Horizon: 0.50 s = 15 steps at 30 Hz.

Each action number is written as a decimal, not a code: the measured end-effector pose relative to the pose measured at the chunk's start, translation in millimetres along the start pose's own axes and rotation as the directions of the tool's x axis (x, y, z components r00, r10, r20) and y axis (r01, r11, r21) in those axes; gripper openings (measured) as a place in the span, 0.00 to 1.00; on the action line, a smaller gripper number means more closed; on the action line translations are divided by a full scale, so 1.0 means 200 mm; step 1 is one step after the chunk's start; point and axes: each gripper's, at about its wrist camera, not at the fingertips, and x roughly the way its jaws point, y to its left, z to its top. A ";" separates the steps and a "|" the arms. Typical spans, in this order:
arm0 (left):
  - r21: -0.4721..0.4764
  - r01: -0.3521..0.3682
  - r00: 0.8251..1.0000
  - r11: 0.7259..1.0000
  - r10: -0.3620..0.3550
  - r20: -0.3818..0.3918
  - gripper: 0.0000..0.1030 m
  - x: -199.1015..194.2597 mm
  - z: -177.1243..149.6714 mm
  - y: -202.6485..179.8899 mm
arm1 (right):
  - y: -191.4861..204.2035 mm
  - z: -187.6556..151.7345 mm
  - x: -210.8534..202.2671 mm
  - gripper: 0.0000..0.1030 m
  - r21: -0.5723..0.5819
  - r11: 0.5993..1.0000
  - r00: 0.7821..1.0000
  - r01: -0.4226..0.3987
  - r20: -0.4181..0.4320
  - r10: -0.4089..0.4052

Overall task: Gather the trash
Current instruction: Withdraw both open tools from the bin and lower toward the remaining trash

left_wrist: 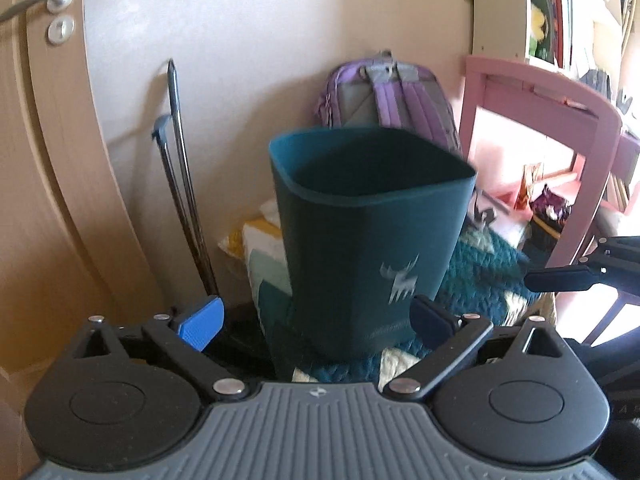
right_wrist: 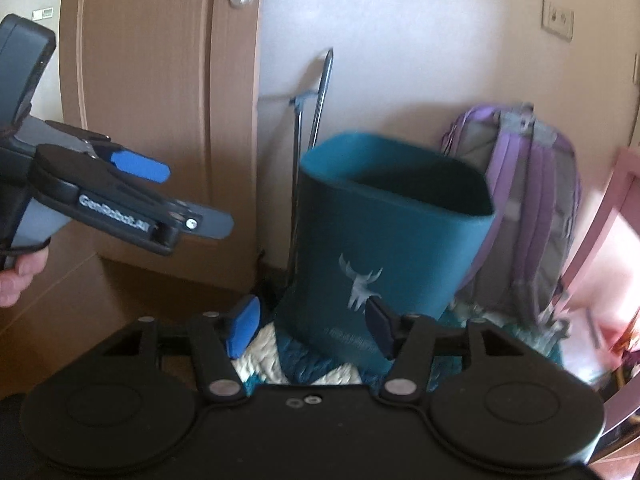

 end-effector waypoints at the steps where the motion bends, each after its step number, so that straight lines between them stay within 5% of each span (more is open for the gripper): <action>1: -0.002 0.001 1.000 1.000 -0.001 -0.010 0.97 0.01 -0.04 0.02 | 0.01 -0.03 0.02 0.56 0.005 1.000 1.000 -0.010 -0.009 0.010; 9: 0.008 -0.021 0.994 1.000 0.022 -0.103 0.98 0.26 -0.46 0.22 | 0.09 -0.39 0.31 0.57 0.083 0.994 0.992 -0.072 -0.101 0.080; 15: 0.019 -0.033 0.976 0.999 0.036 -0.214 0.98 0.53 -0.84 0.36 | 0.13 -0.72 0.61 0.57 0.124 0.990 0.964 -0.069 -0.246 0.098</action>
